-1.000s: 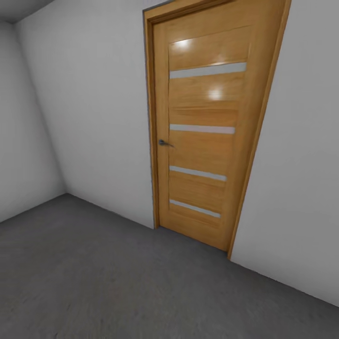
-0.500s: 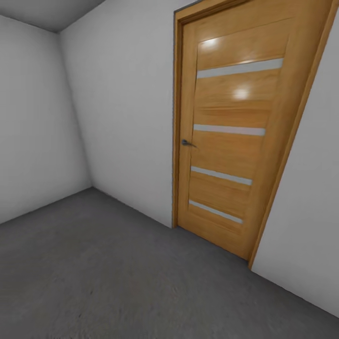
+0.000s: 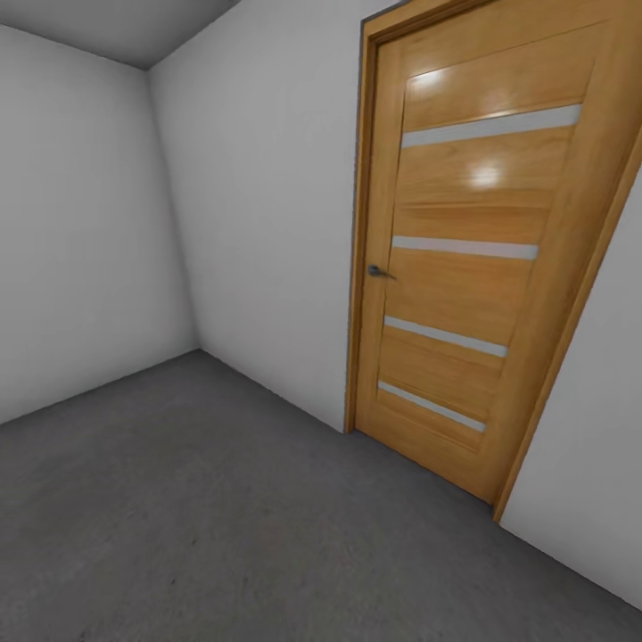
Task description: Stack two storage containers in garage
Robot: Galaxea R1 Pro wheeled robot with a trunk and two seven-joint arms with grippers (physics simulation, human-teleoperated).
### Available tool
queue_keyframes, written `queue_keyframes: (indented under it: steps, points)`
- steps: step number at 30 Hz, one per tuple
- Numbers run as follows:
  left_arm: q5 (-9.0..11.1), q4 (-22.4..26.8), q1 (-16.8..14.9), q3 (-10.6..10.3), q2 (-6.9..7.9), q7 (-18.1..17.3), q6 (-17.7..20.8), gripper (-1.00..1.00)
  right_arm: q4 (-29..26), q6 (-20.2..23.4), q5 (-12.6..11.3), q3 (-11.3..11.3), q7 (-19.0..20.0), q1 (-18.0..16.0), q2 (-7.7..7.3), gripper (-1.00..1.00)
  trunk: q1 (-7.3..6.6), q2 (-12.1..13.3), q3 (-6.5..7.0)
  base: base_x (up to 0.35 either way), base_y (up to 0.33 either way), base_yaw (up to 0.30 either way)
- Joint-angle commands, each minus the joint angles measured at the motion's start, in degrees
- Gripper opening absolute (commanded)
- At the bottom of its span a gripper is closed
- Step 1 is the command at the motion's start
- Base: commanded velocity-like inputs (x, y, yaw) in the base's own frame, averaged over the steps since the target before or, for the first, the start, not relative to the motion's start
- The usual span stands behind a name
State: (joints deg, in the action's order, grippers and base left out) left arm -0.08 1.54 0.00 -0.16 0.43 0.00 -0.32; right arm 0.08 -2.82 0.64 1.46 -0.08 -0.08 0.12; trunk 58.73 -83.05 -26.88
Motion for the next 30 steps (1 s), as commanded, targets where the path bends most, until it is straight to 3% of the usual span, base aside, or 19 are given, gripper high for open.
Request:
queue_keyframes:
  steps: [1, 20, 21, 22, 24, 30]
  points:
    - [-0.01, 0.04, 0.00, -0.02, 0.01, 0.00, -0.03, 1.00, 0.01, -0.17, 0.06, 0.13, -0.01, -0.01, 0.01, 1.00, 0.00, -0.02, -0.04, 0.000, 0.000, 0.007]
    - [0.30, 0.09, 0.00, 0.17, -0.23, -0.07, -0.08, 1.00, 0.01, -0.17, 0.25, 0.32, 0.27, -0.01, 0.01, 1.00, 0.00, -0.02, -0.04, 0.000, 0.000, 0.001]
    - [0.41, 0.10, 0.00, 0.26, -0.41, -0.07, -0.10, 1.00, 0.01, -0.17, 0.24, 0.46, 0.33, -0.01, 0.03, 1.00, 0.00, -0.02, -0.04, 0.000, 0.000, 0.000]
    - [0.63, 0.12, 0.00, 0.51, -1.27, -0.09, -0.13, 1.00, 0.01, -0.16, 0.09, 2.53, 0.10, -0.01, 0.05, 1.00, 0.00, -0.02, -0.04, 0.000, 0.000, 0.000]
    - [0.70, 0.06, 0.00, 0.57, -1.52, -0.05, -0.03, 1.00, 0.01, -0.16, 0.07, 2.75, 0.03, -0.01, 0.05, 1.00, 0.00, -0.02, -0.04, 0.085, 0.000, 0.000]
    - [3.58, -0.13, 0.00, 0.58, -1.28, 0.44, 0.75, 1.00, 0.01, -0.33, -0.14, 2.90, -0.01, -0.01, -0.12, 1.00, 0.00, -0.02, -0.04, 0.317, 0.000, 0.000]
